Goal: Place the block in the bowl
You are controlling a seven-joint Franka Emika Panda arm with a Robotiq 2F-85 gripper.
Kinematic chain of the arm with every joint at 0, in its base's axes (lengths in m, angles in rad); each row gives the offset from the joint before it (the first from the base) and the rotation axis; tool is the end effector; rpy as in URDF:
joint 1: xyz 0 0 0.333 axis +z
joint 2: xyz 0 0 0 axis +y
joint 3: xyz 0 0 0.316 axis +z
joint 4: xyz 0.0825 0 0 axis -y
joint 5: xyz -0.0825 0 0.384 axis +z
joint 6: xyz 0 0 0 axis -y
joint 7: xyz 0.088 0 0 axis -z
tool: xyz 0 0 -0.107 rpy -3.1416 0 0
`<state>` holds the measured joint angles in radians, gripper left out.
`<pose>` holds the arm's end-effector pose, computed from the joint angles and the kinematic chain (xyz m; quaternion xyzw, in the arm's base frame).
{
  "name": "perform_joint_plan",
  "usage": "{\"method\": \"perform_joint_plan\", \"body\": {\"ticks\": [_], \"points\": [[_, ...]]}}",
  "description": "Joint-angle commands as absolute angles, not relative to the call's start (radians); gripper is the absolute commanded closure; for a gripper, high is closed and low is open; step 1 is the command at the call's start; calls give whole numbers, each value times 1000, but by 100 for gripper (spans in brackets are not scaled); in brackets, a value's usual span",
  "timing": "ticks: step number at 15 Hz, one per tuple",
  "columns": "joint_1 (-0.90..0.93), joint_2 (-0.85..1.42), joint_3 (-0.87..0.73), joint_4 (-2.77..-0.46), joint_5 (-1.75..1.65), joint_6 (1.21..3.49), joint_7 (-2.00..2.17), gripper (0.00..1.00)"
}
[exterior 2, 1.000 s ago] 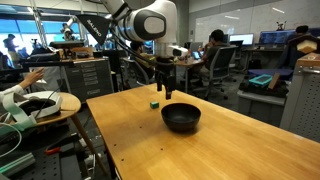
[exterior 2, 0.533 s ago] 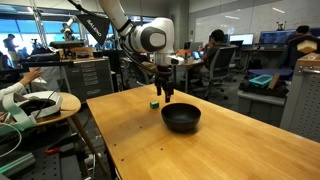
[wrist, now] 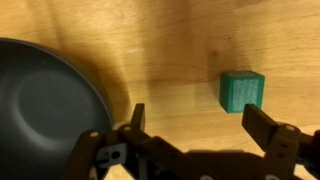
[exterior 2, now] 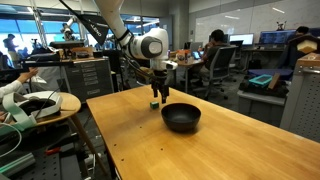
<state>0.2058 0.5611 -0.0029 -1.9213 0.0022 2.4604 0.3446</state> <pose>0.6112 0.1258 0.1947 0.9974 -0.0714 -0.0106 0.0031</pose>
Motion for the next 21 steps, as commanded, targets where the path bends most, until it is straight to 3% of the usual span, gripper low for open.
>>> {"method": "perform_joint_plan", "body": {"ticks": [1, 14, 15, 17, 18, 21], "points": [[233, 608, 2, -1848, -6, 2429, 372, 0], [252, 708, 14, -1781, 12, 2413, 358, 0], [253, 714, 15, -1777, 12, 2411, 356, 3], [254, 719, 16, -1770, 13, 2407, 357, 28], [254, 720, 17, -1768, 14, 2410, 358, 28], [256, 716, 17, -1766, 13, 2421, 361, 51]]}}
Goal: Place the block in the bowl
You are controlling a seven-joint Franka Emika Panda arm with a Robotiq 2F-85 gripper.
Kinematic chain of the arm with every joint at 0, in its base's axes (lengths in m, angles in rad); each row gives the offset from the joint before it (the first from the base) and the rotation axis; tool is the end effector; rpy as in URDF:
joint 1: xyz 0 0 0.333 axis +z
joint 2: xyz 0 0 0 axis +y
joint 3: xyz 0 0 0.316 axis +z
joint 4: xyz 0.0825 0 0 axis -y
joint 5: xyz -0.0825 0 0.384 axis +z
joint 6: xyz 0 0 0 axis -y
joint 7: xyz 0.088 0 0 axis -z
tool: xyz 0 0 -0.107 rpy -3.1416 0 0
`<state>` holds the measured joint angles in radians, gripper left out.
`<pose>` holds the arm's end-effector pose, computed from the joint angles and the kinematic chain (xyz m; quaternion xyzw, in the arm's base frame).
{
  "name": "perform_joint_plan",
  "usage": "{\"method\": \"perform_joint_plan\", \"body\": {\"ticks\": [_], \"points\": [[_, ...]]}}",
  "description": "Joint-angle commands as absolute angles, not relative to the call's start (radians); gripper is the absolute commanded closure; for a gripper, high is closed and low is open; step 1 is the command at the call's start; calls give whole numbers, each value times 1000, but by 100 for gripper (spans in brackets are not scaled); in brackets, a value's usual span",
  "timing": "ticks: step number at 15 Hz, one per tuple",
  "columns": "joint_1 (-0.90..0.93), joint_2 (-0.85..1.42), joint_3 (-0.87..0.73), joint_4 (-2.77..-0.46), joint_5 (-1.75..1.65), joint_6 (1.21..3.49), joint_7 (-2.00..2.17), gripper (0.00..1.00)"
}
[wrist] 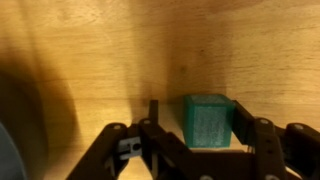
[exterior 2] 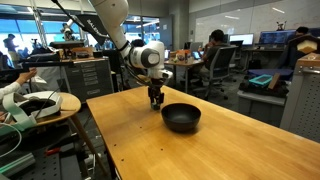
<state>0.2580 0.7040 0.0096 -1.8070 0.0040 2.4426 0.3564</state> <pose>0.6182 0.1692 0.1462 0.9983 -0.0470 -0.0339 0.0063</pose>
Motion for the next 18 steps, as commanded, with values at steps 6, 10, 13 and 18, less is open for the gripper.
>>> {"method": "perform_joint_plan", "body": {"ticks": [6, 10, 13, 18], "points": [[244, 696, 20, -1777, 19, 2431, 349, 82], [216, 657, 19, -1812, 35, 2440, 334, 82], [176, 601, 14, -1848, 51, 2448, 321, 82], [88, 475, 3, -1916, 86, 2461, 290, 82]]}}
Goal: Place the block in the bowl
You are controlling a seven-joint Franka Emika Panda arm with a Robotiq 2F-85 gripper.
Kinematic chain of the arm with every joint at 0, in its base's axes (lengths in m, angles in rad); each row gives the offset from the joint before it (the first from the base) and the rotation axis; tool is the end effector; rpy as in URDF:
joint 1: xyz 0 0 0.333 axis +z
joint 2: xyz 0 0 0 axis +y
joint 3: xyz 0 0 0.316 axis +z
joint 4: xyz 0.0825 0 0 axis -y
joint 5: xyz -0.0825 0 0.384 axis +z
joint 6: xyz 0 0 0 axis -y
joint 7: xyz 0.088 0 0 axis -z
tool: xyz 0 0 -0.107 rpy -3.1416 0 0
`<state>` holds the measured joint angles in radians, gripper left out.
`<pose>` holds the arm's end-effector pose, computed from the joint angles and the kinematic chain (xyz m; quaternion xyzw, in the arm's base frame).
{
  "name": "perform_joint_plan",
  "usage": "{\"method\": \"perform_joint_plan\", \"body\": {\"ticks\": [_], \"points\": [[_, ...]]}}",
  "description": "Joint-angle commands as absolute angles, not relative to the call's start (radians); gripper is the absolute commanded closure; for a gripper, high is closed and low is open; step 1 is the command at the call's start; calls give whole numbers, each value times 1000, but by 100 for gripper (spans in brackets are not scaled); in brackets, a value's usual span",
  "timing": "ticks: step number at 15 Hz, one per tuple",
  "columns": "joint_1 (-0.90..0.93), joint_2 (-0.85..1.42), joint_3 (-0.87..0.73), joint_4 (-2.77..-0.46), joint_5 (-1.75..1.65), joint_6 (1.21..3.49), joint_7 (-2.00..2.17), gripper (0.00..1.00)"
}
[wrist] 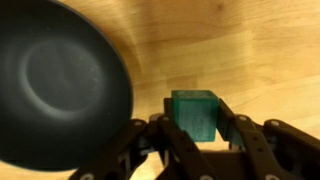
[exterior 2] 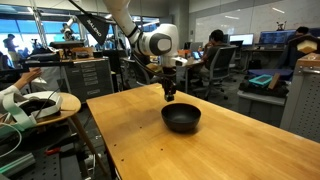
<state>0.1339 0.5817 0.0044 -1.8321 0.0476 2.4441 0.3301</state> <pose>0.6446 0.0896 0.2156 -0.9932 0.1140 -0.0108 0.0198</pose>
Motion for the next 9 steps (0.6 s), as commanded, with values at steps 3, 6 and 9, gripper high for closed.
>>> {"method": "perform_joint_plan", "body": {"ticks": [3, 6, 9], "points": [[38, 411, -13, -1958, 101, 2466, 271, 82], [-3, 374, -29, -1991, 108, 2462, 250, 82], [-21, 363, -51, -2015, 93, 2462, 254, 82]]}}
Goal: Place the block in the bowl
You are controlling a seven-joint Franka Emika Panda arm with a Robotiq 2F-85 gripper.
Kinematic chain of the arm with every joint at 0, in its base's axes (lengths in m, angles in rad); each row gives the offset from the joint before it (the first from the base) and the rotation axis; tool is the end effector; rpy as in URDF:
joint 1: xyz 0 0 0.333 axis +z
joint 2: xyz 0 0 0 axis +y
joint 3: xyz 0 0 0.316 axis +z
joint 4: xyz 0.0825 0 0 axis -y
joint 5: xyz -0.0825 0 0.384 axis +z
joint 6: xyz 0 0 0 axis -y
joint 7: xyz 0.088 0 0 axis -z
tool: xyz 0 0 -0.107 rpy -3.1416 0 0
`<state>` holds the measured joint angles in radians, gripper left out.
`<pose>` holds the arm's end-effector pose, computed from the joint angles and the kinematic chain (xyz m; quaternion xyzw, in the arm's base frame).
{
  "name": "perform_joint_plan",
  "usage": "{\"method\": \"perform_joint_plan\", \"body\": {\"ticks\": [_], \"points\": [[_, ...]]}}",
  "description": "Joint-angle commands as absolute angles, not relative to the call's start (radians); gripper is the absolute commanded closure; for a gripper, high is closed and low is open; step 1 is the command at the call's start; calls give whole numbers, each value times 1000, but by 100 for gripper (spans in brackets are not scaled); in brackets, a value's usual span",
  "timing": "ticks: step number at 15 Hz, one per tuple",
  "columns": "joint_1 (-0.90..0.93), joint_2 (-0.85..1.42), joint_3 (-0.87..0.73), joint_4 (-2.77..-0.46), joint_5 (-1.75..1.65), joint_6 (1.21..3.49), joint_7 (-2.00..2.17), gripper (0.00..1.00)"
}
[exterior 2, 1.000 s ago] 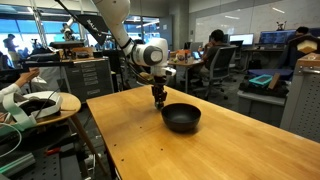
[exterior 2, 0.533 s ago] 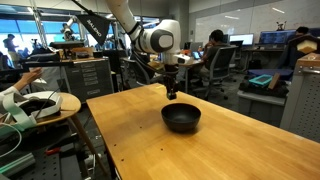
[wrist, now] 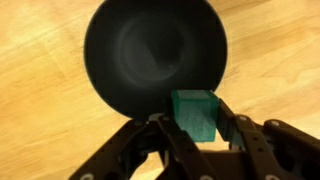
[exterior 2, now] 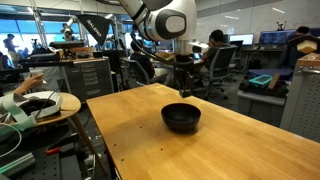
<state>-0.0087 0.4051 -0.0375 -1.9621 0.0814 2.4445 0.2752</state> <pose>0.6233 -0.0277 0.2744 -0.9812 0.1878 -0.0364 0.0243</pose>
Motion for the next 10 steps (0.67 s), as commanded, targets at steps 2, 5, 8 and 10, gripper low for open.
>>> {"method": "perform_joint_plan", "body": {"ticks": [2, 5, 8, 10], "points": [[-30, 371, -57, -2024, 97, 2459, 249, 82], [-39, 393, -60, -2035, 101, 2491, 240, 82], [-58, 422, -50, -2033, 127, 2514, 215, 82], [-69, 442, -42, -2026, 151, 2523, 194, 82]]}}
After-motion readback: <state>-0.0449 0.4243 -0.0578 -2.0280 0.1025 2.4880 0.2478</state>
